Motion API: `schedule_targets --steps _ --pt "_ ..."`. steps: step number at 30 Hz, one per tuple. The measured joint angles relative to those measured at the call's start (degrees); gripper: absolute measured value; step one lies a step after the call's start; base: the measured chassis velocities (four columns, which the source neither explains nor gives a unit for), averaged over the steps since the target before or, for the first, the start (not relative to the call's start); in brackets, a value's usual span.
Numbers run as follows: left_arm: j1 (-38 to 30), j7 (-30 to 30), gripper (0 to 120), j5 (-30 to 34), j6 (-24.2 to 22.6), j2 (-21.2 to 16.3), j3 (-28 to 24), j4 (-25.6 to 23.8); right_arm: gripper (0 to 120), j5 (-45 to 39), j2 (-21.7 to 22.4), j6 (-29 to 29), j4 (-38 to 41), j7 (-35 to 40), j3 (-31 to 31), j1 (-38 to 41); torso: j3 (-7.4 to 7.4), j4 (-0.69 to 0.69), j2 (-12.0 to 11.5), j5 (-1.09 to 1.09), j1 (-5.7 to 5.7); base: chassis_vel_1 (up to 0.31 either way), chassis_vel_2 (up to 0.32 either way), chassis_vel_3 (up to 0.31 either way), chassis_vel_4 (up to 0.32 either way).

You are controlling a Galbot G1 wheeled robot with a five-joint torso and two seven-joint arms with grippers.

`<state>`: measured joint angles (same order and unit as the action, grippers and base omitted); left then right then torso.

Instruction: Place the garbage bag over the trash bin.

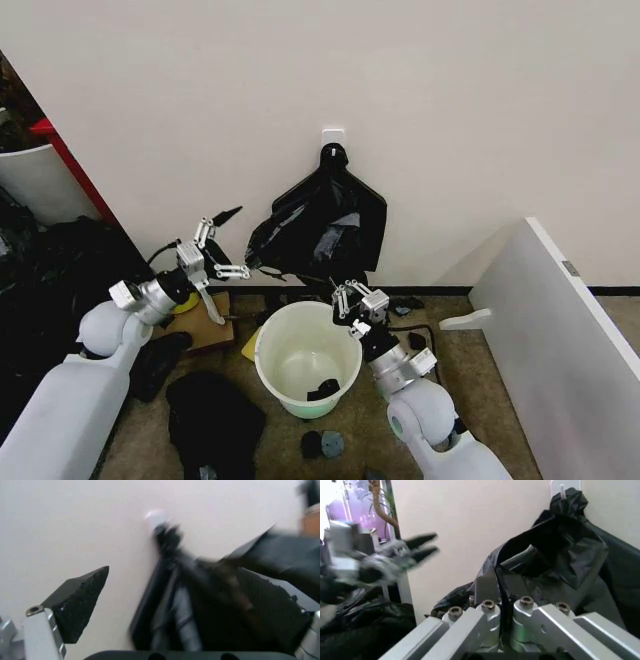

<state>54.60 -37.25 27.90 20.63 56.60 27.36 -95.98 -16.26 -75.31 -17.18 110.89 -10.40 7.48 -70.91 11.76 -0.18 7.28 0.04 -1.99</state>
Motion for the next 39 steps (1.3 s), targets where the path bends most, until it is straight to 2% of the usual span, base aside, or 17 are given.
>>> schedule_targets --steps 5,7,8,14,16,21,24,28,30,35,39 --pt "-1.48 2.40 100 -6.15 -0.77 1.47 -1.79 2.58 0 0.09 -0.11 -0.20 -0.01 -0.62 -0.07 -0.14 0.00 -0.01 0.00 0.00 0.00 0.000 0.000 0.000 0.000" --pt "-2.42 2.49 100 -12.21 -0.83 2.58 -2.52 3.88 0 0.44 -0.22 -0.26 0.29 -0.79 -0.27 -0.63 0.00 -0.02 0.00 0.00 0.00 0.000 0.000 0.000 0.000" --pt "-2.42 2.49 100 -12.21 -0.83 2.58 -2.52 3.88 0 0.44 -0.22 -0.26 0.29 -0.79 -0.27 -0.63 0.00 -0.02 0.00 0.00 0.00 0.000 0.000 0.000 0.000" --pt "-4.03 -0.45 97 -23.27 -0.76 3.13 -2.38 4.63 0 1.62 -0.63 -0.40 0.91 -1.04 -1.01 -1.62 0.00 -0.01 0.00 0.01 0.00 0.000 0.000 0.000 0.000" --pt "-4.14 -0.54 95 -24.27 -0.75 3.13 -2.38 4.63 0 1.75 -0.72 -0.43 0.91 -1.09 -1.10 -1.65 0.00 -0.01 0.00 0.01 0.00 0.000 0.000 0.000 0.000" --pt "-4.32 -0.22 74 -27.63 -1.38 3.37 -2.47 4.48 0 2.32 -1.25 -0.54 1.00 -1.39 -1.60 -1.76 0.00 0.00 0.00 0.00 0.00 0.000 0.000 0.000 0.000" --pt "-4.31 -0.22 68 -28.18 -1.64 3.44 -2.47 4.45 0 2.43 -1.33 -0.55 1.11 -1.43 -1.69 -1.84 0.00 -0.01 0.00 0.00 0.01 0.000 0.000 0.000 0.000" --pt "-4.21 -0.54 49 -29.44 -2.60 3.46 -2.36 4.43 0 2.56 -1.38 -0.55 1.45 -1.72 -1.73 -2.16 0.00 0.00 0.00 0.00 0.01 0.000 0.000 0.000 0.000" --pt "-4.20 -0.64 46 -29.71 -3.01 3.53 -2.33 4.43 0 2.56 -1.37 -0.55 1.52 -1.82 -1.74 -2.23 0.00 0.00 0.00 0.01 0.01 0.000 0.000 0.000 0.000" --pt "-4.11 -1.20 25 -30.89 -5.99 4.53 -2.33 4.28 0 2.57 -1.25 -0.58 2.10 -2.31 -1.75 -2.73 0.00 0.00 0.00 0.00 0.01 0.000 0.000 0.000 0.000" --pt "-4.17 -1.34 13 -31.76 -7.11 5.16 -2.43 4.27 0 2.57 -1.09 -0.67 2.49 -2.63 -1.74 -3.09 0.00 -0.01 0.00 0.00 0.01 0.000 0.000 0.000 0.000"
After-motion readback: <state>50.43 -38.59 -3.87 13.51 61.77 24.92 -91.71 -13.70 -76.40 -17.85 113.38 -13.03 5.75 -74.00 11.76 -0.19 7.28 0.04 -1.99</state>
